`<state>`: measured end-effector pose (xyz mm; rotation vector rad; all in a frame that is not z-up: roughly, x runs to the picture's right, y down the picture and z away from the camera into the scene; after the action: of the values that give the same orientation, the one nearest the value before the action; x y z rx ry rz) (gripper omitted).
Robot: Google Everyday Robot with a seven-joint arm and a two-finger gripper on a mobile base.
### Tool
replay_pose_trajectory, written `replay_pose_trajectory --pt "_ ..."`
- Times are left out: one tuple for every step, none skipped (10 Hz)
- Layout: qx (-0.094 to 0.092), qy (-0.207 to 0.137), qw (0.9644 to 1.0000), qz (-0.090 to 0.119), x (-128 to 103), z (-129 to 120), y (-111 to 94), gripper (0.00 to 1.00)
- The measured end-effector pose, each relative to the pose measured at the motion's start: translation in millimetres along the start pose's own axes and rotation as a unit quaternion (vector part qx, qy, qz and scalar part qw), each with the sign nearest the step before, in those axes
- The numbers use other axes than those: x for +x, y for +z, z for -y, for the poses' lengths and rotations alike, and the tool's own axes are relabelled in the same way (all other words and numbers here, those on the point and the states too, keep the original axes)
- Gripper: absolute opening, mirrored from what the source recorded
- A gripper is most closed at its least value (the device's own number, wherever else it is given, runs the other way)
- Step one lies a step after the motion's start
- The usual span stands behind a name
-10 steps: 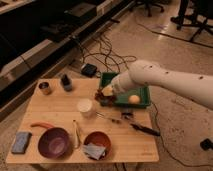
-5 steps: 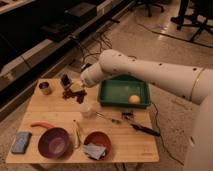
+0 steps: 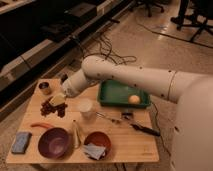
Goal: Place grapes in purple bowl
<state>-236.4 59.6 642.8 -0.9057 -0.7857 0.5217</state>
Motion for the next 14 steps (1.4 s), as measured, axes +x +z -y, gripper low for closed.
replay_pose_trajectory --pt "-0.010 -0.004 0.9999 -0.007 6.7 -10.6 7.3 0.00" --pt "-0.018 -0.005 0.9997 -0.013 14.3 -14.8 12.5 0.00" --pt "-0.033 -0.006 0.9992 -0.021 24.9 -18.6 22.4 0.00" --pt "-0.044 -0.007 0.9987 -0.026 30.8 -19.3 28.5 0.01" --pt "-0.052 -0.007 0.9982 -0.030 34.5 -20.2 32.8 0.04" --pt "-0.068 -0.010 0.9970 -0.036 36.0 -22.9 40.5 0.14" --pt "-0.087 -0.018 0.9950 -0.045 36.4 -31.9 52.4 0.27" --pt "-0.098 -0.027 0.9935 -0.052 34.2 -41.3 60.4 0.36" --pt "-0.107 -0.037 0.9914 -0.065 34.0 -54.3 67.4 0.46" --pt "-0.113 -0.042 0.9895 -0.079 34.9 -65.8 74.0 0.56" --pt "-0.116 -0.048 0.9876 -0.095 37.1 -75.0 78.5 0.66" --pt "-0.113 -0.047 0.9869 -0.105 42.4 -78.0 80.7 0.74" --pt "-0.104 -0.043 0.9873 -0.113 48.8 -78.5 80.6 0.80" --pt "-0.093 -0.040 0.9881 -0.116 54.3 -76.7 78.6 0.80"
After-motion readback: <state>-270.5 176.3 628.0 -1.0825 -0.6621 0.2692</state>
